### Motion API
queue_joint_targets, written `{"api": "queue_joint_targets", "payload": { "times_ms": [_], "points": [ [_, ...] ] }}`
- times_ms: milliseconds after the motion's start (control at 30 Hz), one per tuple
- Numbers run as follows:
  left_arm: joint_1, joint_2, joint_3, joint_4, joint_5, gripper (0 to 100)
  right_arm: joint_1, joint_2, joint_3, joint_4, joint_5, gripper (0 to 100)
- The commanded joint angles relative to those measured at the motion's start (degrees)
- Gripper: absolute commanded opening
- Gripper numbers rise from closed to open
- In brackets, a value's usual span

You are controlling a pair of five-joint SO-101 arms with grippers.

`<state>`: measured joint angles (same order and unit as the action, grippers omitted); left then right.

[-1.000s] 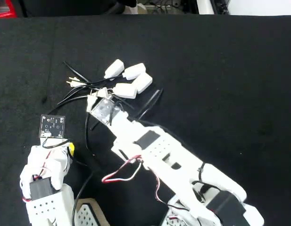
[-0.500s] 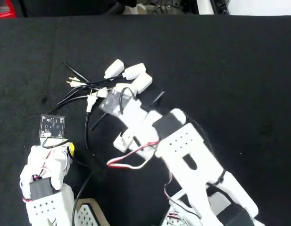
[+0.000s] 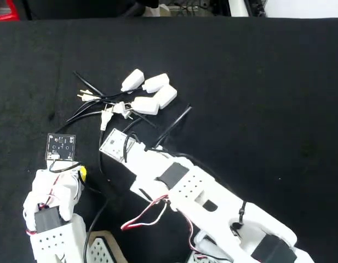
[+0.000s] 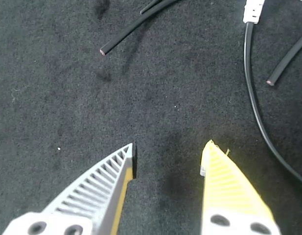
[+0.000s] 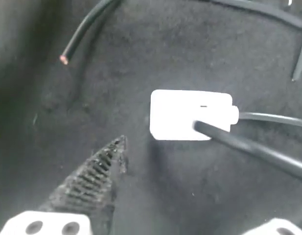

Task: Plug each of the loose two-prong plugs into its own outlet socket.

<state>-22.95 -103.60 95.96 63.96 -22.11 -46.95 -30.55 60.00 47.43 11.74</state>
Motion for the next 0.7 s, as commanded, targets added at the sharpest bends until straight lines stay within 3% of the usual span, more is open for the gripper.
{"api": "queue_joint_targets", "payload": {
  "times_ms": [0,133,300,567,667],
  "points": [
    [0.22,-0.35,-0.13,-0.44,-0.62,23,0.26,3.30,1.27,-8.44,-2.29,55.5],
    [0.22,-0.35,-0.13,-0.44,-0.62,23,3.78,13.76,-0.48,-14.42,-2.20,55.5],
    [0.22,-0.35,-0.13,-0.44,-0.62,23,5.71,21.49,-5.76,-12.92,1.58,51.5],
    [0.22,-0.35,-0.13,-0.44,-0.62,23,6.15,21.49,-6.37,-12.48,2.29,12.0],
    [0.22,-0.35,-0.13,-0.44,-0.62,23,7.47,21.41,-7.25,-12.40,2.11,1.6]
  ]
}}
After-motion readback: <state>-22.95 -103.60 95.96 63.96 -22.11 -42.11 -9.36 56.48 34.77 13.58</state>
